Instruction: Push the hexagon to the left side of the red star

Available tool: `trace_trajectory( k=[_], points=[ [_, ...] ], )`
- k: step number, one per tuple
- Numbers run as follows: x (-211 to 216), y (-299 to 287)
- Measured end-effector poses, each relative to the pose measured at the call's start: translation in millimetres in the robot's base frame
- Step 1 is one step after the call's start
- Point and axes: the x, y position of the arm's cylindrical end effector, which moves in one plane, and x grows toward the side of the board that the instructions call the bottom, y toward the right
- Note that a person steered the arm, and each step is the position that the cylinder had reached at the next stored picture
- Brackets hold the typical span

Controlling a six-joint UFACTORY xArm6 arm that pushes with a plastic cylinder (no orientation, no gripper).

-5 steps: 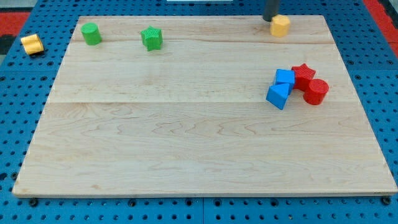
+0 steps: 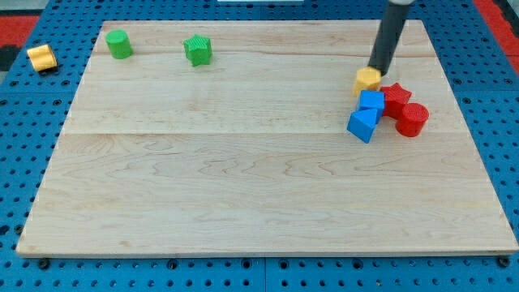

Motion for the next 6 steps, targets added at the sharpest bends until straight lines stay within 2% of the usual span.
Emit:
trace_trajectory(
  k=[1, 2, 4, 6],
  points=[
    [-6.0, 1.4],
    [-9.9, -52.7],
    [19.3, -43.9],
    [-123.5, -110.4]
  ],
)
